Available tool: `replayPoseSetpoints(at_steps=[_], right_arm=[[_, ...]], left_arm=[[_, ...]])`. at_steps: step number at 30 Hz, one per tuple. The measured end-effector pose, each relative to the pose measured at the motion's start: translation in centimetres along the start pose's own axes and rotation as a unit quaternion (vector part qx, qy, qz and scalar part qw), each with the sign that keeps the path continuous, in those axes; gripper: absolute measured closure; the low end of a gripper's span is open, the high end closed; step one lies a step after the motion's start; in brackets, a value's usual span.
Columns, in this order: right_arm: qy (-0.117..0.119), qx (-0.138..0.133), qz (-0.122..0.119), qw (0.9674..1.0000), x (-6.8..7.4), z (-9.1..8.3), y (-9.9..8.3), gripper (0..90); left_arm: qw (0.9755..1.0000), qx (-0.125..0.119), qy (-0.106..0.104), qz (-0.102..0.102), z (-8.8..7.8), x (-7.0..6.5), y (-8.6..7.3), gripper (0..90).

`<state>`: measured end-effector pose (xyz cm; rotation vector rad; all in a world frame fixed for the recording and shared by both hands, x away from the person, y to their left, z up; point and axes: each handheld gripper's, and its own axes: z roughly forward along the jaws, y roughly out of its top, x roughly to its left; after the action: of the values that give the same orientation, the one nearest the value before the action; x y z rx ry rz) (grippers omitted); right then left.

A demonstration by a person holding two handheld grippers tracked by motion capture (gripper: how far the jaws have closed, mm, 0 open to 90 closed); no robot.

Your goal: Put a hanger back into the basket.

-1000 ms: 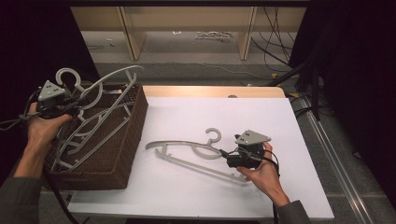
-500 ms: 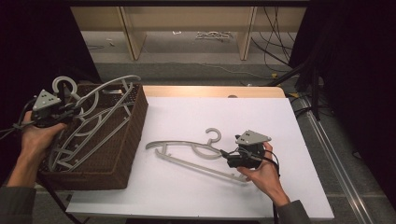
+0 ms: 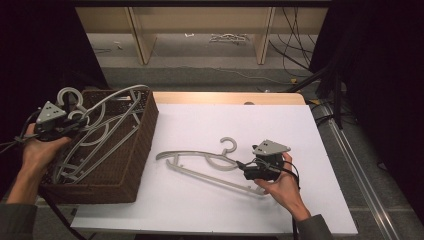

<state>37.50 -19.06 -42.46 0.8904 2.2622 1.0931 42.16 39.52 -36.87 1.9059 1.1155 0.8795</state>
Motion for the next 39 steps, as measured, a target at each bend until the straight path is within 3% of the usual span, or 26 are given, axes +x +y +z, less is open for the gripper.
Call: replayPoseSetpoints(at_steps=[5, 11, 16, 17, 19, 21, 27, 29, 35, 39], right_arm=[[0.0, 0.0, -0.001, 1.0, -0.1, 0.1, -0.1, 25.1], [-0.001, 0.001, -0.001, 1.0, -0.1, 0.1, -0.1, 25.1], [-0.001, 0.003, -0.001, 1.0, 0.0, 0.1, -0.1, 25.1], [-0.001, 0.001, 0.0, 1.0, 0.0, 0.1, -0.1, 25.1], [-0.001, 0.002, 0.0, 1.0, 0.0, 0.1, -0.1, 25.1], [-0.001, 0.004, -0.002, 1.0, -0.1, 0.1, -0.2, 25.1], [-0.001, 0.005, -0.002, 1.0, 0.0, 0.2, -0.1, 25.1], [-0.001, 0.003, -0.001, 1.0, 0.0, 0.2, -0.1, 25.1], [-0.001, 0.003, -0.003, 1.0, 0.0, 0.2, -0.1, 25.1], [0.0, 0.004, -0.003, 1.0, 0.0, 0.2, -0.1, 25.1]], left_arm=[[0.9999, -0.003, -0.009, 0.012, -0.3, 0.7, -0.1, 81.2], [0.9997, 0.012, -0.014, 0.018, -0.2, 0.9, -0.4, 81.2], [0.9988, 0.041, -0.014, 0.024, 0.5, 1.2, -1.3, 81.4], [0.998, 0.053, -0.015, 0.032, 0.5, 1.3, -1.4, 81.4], [0.994, 0.082, -0.009, 0.072, 0.6, 1.4, -1.6, 81.5], [0.9944, 0.083, -0.016, 0.063, 0.9, 1.4, -1.8, 81.0], [0.9907, 0.105, -0.028, 0.082, 2.4, 0.5, -1.9, 81.0], [0.9904, 0.111, -0.03, 0.077, 2.8, 0.1, -2.0, 81.0], [0.9909, 0.123, -0.018, 0.053, 3.6, 0.0, -2.5, 81.3], [0.989, 0.139, -0.004, 0.049, 4.0, 0.1, -2.6, 81.3]])
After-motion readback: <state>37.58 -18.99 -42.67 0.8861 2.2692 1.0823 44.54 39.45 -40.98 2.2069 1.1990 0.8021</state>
